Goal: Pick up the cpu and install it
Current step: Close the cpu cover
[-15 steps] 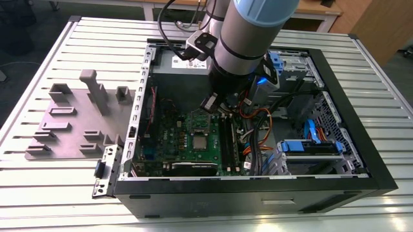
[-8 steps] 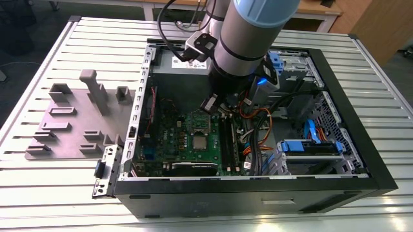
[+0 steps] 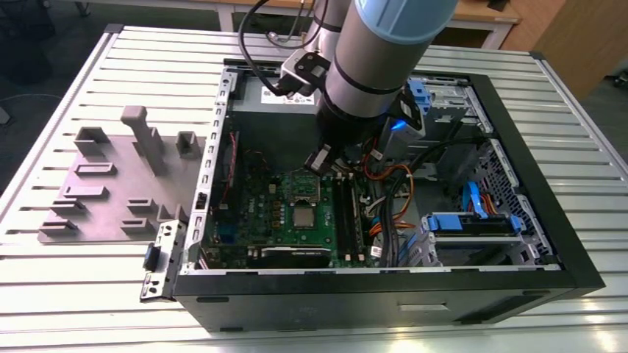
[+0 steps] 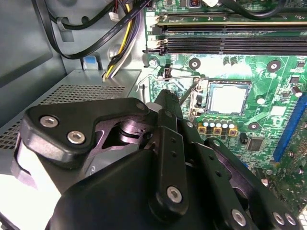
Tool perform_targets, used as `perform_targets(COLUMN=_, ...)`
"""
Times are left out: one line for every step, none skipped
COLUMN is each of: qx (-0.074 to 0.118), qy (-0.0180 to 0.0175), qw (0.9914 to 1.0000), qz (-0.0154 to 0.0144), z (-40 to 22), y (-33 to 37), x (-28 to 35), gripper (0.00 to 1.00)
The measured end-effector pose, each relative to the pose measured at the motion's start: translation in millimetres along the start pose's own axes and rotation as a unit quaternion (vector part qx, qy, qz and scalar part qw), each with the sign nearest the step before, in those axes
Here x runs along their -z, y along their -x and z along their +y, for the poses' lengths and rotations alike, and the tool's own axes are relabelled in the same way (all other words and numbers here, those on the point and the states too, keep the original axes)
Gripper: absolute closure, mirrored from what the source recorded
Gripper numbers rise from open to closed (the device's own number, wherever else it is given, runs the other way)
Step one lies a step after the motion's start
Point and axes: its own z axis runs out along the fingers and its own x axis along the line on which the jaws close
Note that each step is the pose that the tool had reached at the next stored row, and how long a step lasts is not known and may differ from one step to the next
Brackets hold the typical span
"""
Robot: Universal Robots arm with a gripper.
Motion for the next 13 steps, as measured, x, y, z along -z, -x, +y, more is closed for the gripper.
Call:
perform_targets(qx=0.0, qy=0.0, qw=1.0, qz=0.0, z=0.0, y=-0.1, x=0.0, gripper=0.89)
perform_targets(qx=0.0, qy=0.0, qw=1.0, qz=0.0, z=-0.1, y=-0.1, x=0.0, gripper=0.89)
perform_targets(qx=0.0, qy=0.0, qw=1.0, qz=0.0, z=-0.1, y=-0.1, x=0.1, gripper=0.89)
perform_targets(qx=0.0, qy=0.0, qw=1.0, qz=0.0, z=-0.1, y=-0.2, x=0.0, gripper=0.89)
perform_targets(qx=0.0, qy=0.0, qw=1.0, qz=0.0, z=-0.1, y=-0.2, x=0.0, gripper=0.89)
perform_targets(qx=0.0, qy=0.0, qw=1.0, qz=0.0, z=-0.8, y=-1.2, x=0.3, gripper=0.89)
perform_targets(qx=0.0, qy=0.0, qw=1.0, qz=0.0, z=-1.4, y=-2.2, x=0.5, gripper=0.89)
perform_targets(qx=0.0, qy=0.0, qw=1.0, qz=0.0, z=-1.5, y=-2.3, x=0.5, gripper=0.89)
perform_targets(qx=0.0, qy=0.0, qw=1.0, qz=0.0, z=-1.6, y=-2.4, x=0.6, gripper=0.89)
perform_targets(qx=0.0, qy=0.0, qw=1.0, qz=0.0, z=-1.7, y=-2.7, x=0.6, gripper=0.89)
perform_targets(qx=0.0, qy=0.0, qw=1.0, qz=0.0, z=-1.8, y=-2.8, x=0.7, gripper=0.89)
perform_targets(qx=0.0, qy=0.0, qw=1.0, qz=0.0, z=-2.0, y=-3.1, x=0.7, gripper=0.89)
perform_targets(qx=0.0, qy=0.0, qw=1.0, qz=0.0, z=-2.1, y=-3.2, x=0.7, gripper=0.89)
